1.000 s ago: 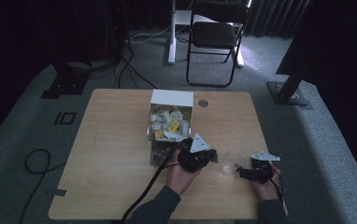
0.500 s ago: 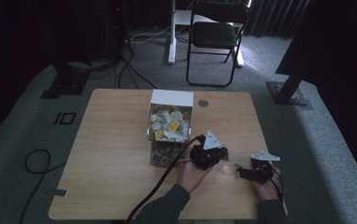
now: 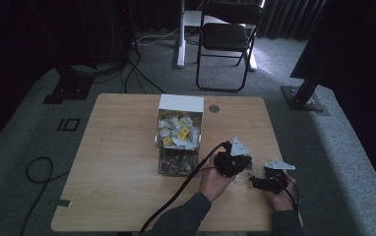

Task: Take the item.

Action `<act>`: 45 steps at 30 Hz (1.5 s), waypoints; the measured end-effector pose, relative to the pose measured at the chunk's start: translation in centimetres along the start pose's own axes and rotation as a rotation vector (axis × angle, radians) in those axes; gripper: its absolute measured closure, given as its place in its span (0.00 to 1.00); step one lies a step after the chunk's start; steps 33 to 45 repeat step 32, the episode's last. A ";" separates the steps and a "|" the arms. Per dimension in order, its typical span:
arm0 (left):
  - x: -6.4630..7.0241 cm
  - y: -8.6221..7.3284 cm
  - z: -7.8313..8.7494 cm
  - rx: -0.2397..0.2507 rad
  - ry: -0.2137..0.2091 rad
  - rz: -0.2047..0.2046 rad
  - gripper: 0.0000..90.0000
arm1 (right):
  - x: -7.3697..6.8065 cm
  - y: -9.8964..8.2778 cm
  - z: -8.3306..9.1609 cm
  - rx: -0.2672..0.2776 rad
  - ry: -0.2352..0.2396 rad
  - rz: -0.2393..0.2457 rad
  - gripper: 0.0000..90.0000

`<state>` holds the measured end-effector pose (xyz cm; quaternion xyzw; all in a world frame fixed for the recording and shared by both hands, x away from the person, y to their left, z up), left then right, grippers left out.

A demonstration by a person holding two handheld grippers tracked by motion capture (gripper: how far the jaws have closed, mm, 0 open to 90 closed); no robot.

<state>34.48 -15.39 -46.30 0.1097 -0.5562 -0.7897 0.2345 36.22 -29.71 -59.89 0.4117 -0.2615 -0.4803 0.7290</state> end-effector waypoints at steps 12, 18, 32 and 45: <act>-0.4 0.2 0.5 0.004 0.007 -0.002 0.59 | 0.0 0.0 0.0 0.001 0.002 0.003 0.23; -0.5 0.4 1.0 0.011 0.009 -0.013 0.52 | 0.0 0.0 0.0 0.001 0.002 0.004 0.23; -0.2 0.0 3.3 0.030 0.010 -0.030 0.51 | 0.0 0.0 0.0 0.000 0.002 0.002 0.23; -0.2 0.0 3.3 0.030 0.010 -0.030 0.51 | 0.0 0.0 0.0 0.000 0.002 0.002 0.23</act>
Point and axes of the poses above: each handheld gripper's, and its own axes: z roughly backward along the jaws, y roughly out of its top, x roughly to its right, the point moved 7 cm from there along -z, roughly forward along the jaws, and after that the axes turned 11 degrees about x, right-handed, at the moved point
